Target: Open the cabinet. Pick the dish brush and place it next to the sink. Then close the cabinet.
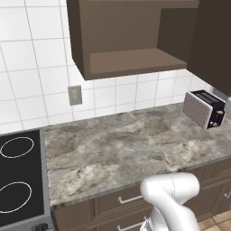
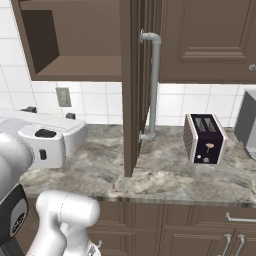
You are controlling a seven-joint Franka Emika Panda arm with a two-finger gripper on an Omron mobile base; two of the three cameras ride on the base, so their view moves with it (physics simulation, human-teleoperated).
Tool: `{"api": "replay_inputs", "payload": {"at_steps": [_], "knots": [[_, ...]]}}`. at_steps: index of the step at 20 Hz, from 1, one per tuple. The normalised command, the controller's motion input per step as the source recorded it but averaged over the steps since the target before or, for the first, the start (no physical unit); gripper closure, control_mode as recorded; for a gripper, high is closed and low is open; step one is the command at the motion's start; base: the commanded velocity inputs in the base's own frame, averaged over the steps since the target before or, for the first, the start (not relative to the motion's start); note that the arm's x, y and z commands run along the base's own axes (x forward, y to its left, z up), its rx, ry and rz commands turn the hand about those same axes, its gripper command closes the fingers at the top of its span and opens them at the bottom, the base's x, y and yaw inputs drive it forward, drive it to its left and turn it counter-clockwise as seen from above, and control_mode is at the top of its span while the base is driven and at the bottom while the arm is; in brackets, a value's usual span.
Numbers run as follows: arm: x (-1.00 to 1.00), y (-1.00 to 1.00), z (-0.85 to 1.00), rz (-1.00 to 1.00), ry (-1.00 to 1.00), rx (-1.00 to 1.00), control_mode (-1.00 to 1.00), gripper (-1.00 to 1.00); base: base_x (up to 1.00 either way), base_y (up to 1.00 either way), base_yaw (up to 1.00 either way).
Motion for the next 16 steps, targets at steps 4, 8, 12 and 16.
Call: {"api": "replay_inputs", "payload": {"at_steps": [4, 8, 12, 16], "knots": [[-0.28, -0.19, 0.01, 0.00, -0.23, 0.00, -1.00, -1.00, 0.00, 0.00, 0.00], [-0.40, -0.20, 0.00, 0.00, -0.21, 0.00, -1.00, -1.00, 0.00, 0.00, 0.00], [-0.29, -0.15, 0.00, 0.00, -0.17, 0.00, -1.00, -1.00, 0.00, 0.00, 0.00], [-0.17, -0.31, 0.00, 0.00, -0.10, 0.00, -1.00, -1.00, 0.00, 0.00, 0.00]]}}
